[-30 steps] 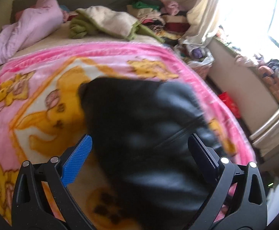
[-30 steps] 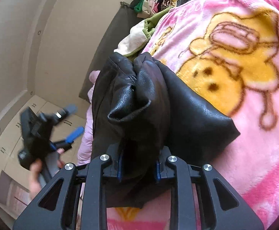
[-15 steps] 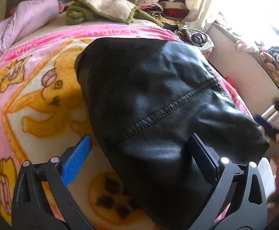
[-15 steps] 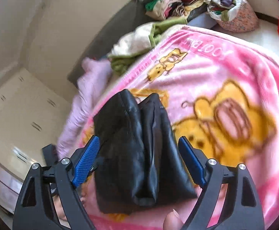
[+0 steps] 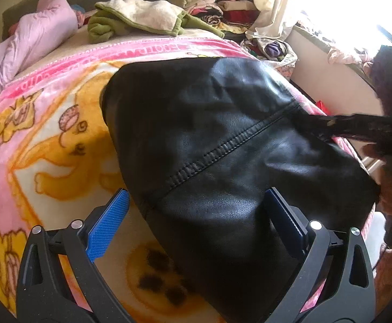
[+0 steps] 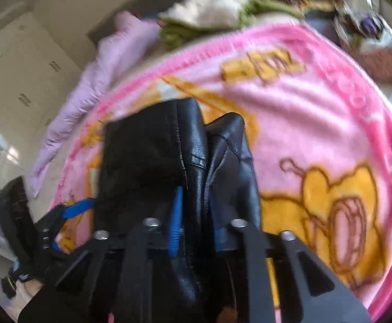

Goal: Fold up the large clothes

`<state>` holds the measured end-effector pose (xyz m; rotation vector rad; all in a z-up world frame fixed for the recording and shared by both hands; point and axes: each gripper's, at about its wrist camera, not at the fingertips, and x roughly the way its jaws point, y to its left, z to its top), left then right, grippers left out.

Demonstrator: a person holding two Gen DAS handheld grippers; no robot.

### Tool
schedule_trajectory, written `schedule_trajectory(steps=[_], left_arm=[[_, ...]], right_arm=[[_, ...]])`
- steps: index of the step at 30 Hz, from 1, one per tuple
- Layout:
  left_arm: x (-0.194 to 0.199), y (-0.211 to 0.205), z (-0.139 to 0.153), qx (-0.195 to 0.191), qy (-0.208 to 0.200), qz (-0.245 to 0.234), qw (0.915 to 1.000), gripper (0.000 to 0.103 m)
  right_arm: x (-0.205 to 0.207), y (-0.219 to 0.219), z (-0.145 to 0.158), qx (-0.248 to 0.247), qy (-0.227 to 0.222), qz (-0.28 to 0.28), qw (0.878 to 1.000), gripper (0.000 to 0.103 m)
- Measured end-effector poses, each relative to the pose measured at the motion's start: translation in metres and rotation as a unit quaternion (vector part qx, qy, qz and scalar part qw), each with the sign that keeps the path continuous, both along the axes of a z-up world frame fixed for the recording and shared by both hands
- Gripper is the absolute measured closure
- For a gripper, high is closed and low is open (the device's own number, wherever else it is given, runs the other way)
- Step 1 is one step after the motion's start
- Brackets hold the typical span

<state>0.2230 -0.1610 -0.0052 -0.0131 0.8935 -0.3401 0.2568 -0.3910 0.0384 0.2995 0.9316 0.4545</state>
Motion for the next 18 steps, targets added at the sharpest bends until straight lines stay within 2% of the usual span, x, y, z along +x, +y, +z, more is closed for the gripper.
schedule_trajectory(steps=[2, 4, 8, 12, 14, 15, 16, 17, 18], left_arm=[[-0.003, 0.004, 0.004, -0.018, -0.004, -0.005, 0.9998, 0.009], [-0.005, 0.003, 0.005, -0.021, 0.000, -0.008, 0.9997, 0.009], [-0.006, -0.002, -0.001, -0.014, 0.009, -0.017, 0.9997, 0.009], [-0.007, -0.003, -0.007, -0.015, 0.014, -0.020, 0.9996, 0.009], [-0.006, 0.000, -0.008, -0.023, 0.020, -0.017, 0.9994, 0.009], [-0.006, 0.002, -0.008, -0.027, 0.021, -0.015, 0.9993, 0.009], [-0.005, 0.005, -0.007, -0.030, 0.022, -0.014, 0.9992, 0.009], [-0.003, 0.008, -0.008, -0.033, 0.024, -0.015, 0.9990, 0.009], [-0.002, 0.009, -0.009, -0.037, 0.029, -0.015, 0.9988, 0.009]], right_arm=[[-0.016, -0.011, 0.011, 0.047, -0.034, 0.000, 0.998, 0.089], [-0.022, -0.018, 0.006, 0.040, -0.033, -0.010, 0.999, 0.089], [-0.023, -0.031, -0.030, 0.017, 0.001, -0.033, 0.999, 0.089], [-0.024, -0.039, -0.043, 0.031, -0.007, -0.039, 0.999, 0.083], [-0.025, -0.041, -0.042, 0.037, -0.002, -0.038, 0.999, 0.066], [-0.025, -0.046, -0.041, 0.064, 0.007, -0.033, 0.997, 0.062], [-0.025, -0.050, -0.039, 0.095, 0.011, -0.025, 0.995, 0.052], [-0.026, -0.057, -0.039, 0.126, 0.017, -0.016, 0.992, 0.036], [-0.028, -0.060, -0.038, 0.129, 0.025, -0.015, 0.991, 0.026]])
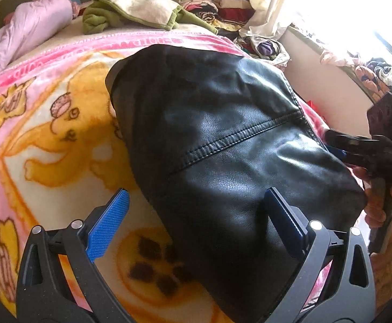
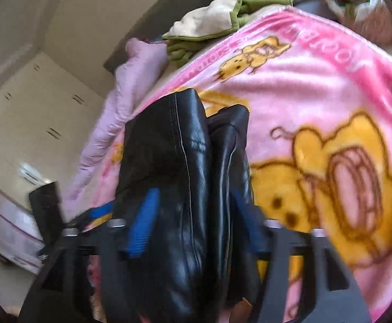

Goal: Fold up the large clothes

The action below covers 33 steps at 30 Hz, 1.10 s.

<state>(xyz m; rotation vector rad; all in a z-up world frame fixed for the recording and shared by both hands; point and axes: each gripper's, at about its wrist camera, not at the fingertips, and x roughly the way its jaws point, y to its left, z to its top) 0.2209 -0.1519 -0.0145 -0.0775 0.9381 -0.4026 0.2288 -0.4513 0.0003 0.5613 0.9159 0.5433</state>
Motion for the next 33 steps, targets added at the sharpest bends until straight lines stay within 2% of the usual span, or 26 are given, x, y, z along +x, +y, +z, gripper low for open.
schedule_trajectory(steps=[1, 3, 5, 7, 9, 15, 19, 22, 24, 25, 26, 27, 30, 33], left_arm=[[0.001, 0.003, -0.002, -0.008, 0.006, 0.001, 0.9999, 0.009], [0.000, 0.005, -0.005, -0.018, 0.011, 0.003, 0.9998, 0.009], [-0.001, 0.004, -0.006, -0.019, 0.012, 0.005, 0.9997, 0.009], [-0.002, 0.004, -0.007, -0.021, 0.013, 0.004, 0.9997, 0.009], [-0.001, 0.005, -0.008, -0.026, 0.018, 0.003, 0.9995, 0.009], [0.001, 0.006, -0.010, -0.023, 0.027, 0.002, 0.9994, 0.009], [0.010, 0.006, -0.018, -0.033, 0.049, -0.004, 0.9982, 0.008], [0.016, 0.007, -0.021, -0.046, 0.062, -0.012, 0.9969, 0.008], [0.019, 0.006, -0.024, -0.050, 0.069, -0.016, 0.9963, 0.008], [0.021, 0.004, -0.025, -0.051, 0.071, -0.019, 0.9960, 0.008], [0.022, 0.002, -0.026, -0.050, 0.072, -0.020, 0.9960, 0.008], [0.023, 0.001, -0.026, -0.049, 0.071, -0.020, 0.9960, 0.008], [0.028, -0.002, -0.026, -0.043, 0.074, -0.022, 0.9961, 0.008], [0.035, 0.001, -0.022, -0.037, 0.076, -0.020, 0.9962, 0.008]], right_arm=[[-0.002, -0.003, 0.000, -0.001, 0.005, 0.003, 1.000, 0.018], [-0.006, -0.006, -0.001, 0.002, 0.018, 0.015, 1.000, 0.017], [-0.007, -0.006, -0.004, 0.011, 0.035, 0.029, 0.999, 0.012], [-0.007, -0.003, -0.006, 0.001, 0.044, 0.037, 0.998, 0.010], [-0.002, 0.005, -0.010, -0.025, 0.055, 0.045, 0.997, 0.010], [0.014, 0.019, -0.029, -0.047, 0.078, 0.063, 0.994, 0.010], [0.017, 0.022, -0.045, -0.049, 0.095, 0.058, 0.993, 0.010], [0.013, 0.021, -0.048, -0.044, 0.092, 0.058, 0.993, 0.010], [0.009, 0.023, -0.051, -0.045, 0.088, 0.059, 0.993, 0.011], [0.008, 0.024, -0.050, -0.045, 0.088, 0.057, 0.993, 0.018], [0.006, 0.026, -0.049, -0.033, 0.085, 0.059, 0.994, 0.037], [0.003, 0.029, -0.048, -0.012, 0.084, 0.064, 0.994, 0.040], [-0.005, 0.039, -0.040, -0.037, 0.071, 0.046, 0.996, 0.042], [-0.012, 0.049, -0.037, -0.038, 0.064, 0.035, 0.997, 0.042]])
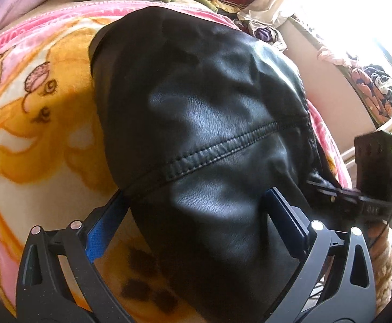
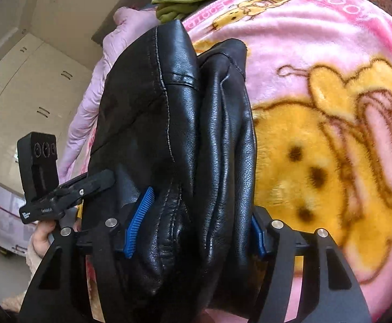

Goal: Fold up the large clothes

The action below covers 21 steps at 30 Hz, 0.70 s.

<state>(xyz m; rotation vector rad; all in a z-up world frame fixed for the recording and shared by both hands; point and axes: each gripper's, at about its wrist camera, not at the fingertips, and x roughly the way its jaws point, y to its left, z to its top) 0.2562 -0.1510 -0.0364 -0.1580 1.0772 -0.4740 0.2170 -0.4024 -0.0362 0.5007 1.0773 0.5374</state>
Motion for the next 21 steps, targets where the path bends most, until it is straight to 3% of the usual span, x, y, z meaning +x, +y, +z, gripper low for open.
schedule_trajectory(steps=[12, 21], left_arm=[[0.007, 0.018, 0.014, 0.044, -0.026, 0.018, 0.9985, 0.008], [0.003, 0.018, 0.018, 0.059, -0.048, 0.012, 0.9970, 0.008]], right_arm=[[-0.007, 0.038, 0.004, -0.001, -0.022, -0.036, 0.999, 0.042], [-0.002, 0.032, 0.004, -0.004, -0.023, -0.032, 0.999, 0.043]])
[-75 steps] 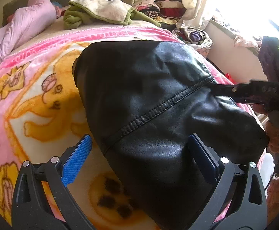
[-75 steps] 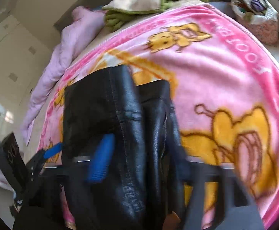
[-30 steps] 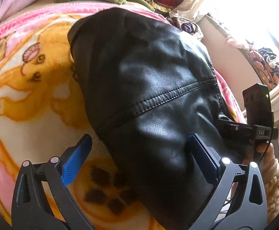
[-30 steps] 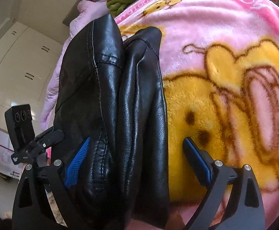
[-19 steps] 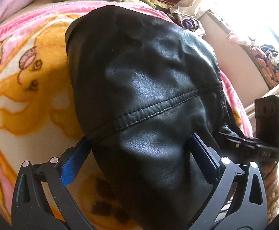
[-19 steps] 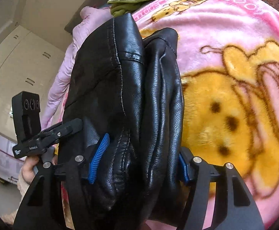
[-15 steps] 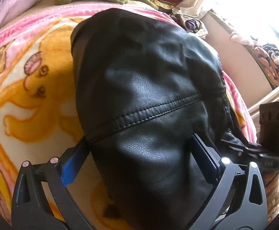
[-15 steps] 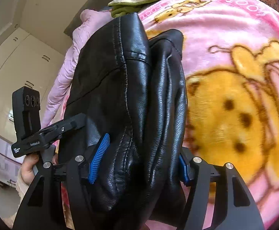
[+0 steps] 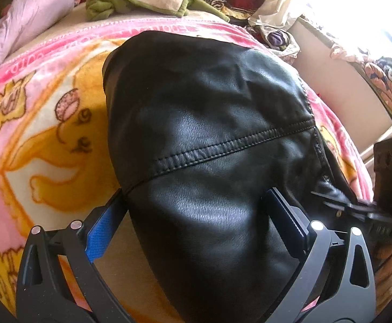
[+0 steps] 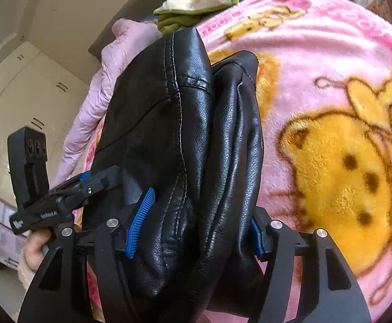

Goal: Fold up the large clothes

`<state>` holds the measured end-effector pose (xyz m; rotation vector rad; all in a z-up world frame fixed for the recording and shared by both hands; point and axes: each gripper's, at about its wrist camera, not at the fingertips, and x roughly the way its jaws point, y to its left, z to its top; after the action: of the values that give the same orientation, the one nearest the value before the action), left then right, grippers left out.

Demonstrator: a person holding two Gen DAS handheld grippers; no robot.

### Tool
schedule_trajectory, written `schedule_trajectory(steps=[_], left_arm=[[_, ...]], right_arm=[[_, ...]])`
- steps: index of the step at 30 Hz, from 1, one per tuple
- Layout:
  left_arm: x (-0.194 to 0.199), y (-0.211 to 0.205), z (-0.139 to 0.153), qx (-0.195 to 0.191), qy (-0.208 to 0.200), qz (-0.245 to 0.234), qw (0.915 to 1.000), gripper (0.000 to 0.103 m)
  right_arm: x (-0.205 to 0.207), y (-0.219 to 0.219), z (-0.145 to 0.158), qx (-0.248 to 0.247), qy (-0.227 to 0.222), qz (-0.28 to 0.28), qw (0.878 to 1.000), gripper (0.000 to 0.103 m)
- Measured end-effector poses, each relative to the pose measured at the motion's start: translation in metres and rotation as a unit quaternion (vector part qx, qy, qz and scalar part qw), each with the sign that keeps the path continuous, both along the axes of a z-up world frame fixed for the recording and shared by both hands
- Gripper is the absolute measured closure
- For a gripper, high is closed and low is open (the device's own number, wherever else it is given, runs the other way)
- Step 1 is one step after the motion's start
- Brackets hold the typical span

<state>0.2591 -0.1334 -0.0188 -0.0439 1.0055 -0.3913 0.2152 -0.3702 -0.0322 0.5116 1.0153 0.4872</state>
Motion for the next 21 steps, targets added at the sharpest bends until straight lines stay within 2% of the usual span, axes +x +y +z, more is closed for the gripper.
schedule_trajectory(steps=[5, 7, 9, 11, 14, 19, 21], left_arm=[[-0.009, 0.006, -0.003, -0.018, -0.006, -0.005, 0.9998, 0.008], [-0.008, 0.010, -0.008, -0.035, 0.001, 0.006, 0.9994, 0.008], [-0.002, 0.013, -0.012, -0.050, 0.010, 0.013, 0.9986, 0.009], [0.003, 0.010, -0.010, -0.037, 0.005, 0.018, 0.9991, 0.009], [0.014, 0.016, -0.007, -0.035, 0.006, 0.025, 0.9991, 0.010], [0.022, 0.028, 0.005, 0.010, -0.010, 0.034, 0.9993, 0.012], [0.024, 0.038, 0.004, 0.010, -0.010, 0.044, 0.9989, 0.012]], right_arm=[[0.008, -0.013, -0.013, 0.024, 0.019, 0.016, 0.999, 0.032], [0.009, -0.011, -0.014, 0.025, 0.019, 0.017, 0.999, 0.032], [0.011, -0.005, -0.013, 0.026, 0.013, 0.013, 0.999, 0.036], [0.011, 0.004, -0.005, 0.014, -0.004, 0.014, 1.000, 0.044], [0.020, 0.008, 0.000, 0.018, -0.010, 0.003, 1.000, 0.048], [0.025, 0.027, -0.002, 0.040, -0.015, -0.003, 0.999, 0.048], [0.027, 0.035, -0.003, 0.044, -0.018, 0.000, 0.999, 0.048]])
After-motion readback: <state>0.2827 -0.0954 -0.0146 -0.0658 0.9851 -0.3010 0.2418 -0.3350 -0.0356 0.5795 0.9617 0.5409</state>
